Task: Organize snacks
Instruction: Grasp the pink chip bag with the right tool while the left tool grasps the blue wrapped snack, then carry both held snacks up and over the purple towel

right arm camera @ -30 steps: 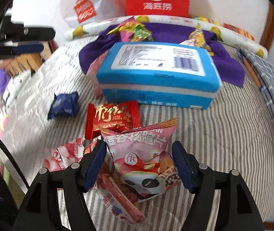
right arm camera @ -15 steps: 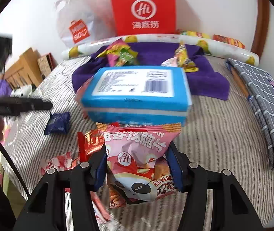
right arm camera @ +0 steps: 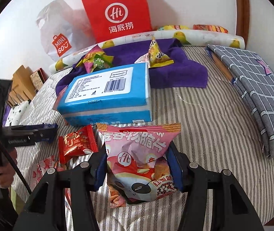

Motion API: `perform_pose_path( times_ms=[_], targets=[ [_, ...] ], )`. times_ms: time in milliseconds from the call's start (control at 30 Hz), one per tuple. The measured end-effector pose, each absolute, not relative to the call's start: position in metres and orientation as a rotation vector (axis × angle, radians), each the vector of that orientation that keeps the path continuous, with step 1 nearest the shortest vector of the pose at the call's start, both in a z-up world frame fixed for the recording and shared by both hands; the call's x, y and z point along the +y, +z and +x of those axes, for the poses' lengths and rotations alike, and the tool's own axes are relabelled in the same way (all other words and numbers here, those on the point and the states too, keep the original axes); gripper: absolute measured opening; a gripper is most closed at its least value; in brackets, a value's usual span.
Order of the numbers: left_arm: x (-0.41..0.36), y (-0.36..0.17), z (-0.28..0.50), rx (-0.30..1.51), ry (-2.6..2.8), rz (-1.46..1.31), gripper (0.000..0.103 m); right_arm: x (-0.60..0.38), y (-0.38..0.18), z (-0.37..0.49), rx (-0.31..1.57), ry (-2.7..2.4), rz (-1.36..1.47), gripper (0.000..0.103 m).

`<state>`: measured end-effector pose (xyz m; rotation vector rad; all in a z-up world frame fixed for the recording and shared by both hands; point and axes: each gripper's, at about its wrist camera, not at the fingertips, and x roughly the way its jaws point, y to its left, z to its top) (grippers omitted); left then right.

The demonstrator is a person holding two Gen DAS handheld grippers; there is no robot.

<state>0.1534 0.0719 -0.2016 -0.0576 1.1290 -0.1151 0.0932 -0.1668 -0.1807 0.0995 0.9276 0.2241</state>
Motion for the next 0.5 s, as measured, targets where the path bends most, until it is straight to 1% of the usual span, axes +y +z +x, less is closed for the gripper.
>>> perform_pose_path(
  times_ms=[100, 233, 500],
  targets=[
    [0.066, -0.201, 0.149, 1.108, -0.100, -0.016, 0.055, -0.169, -0.184, 0.093, 0.934, 0.229, 0.111, 0.055],
    [0.075, -0.196, 0.147, 1.107, -0.102, -0.078, 0.048, -0.171, -0.186, 0.093, 0.934, 0.238, 0.121, 0.055],
    [0.088, -0.182, 0.137, 1.095, -0.121, -0.145, 0.047, -0.176, -0.179, 0.088, 0.907, 0.251, 0.133, 0.055]
  ],
)
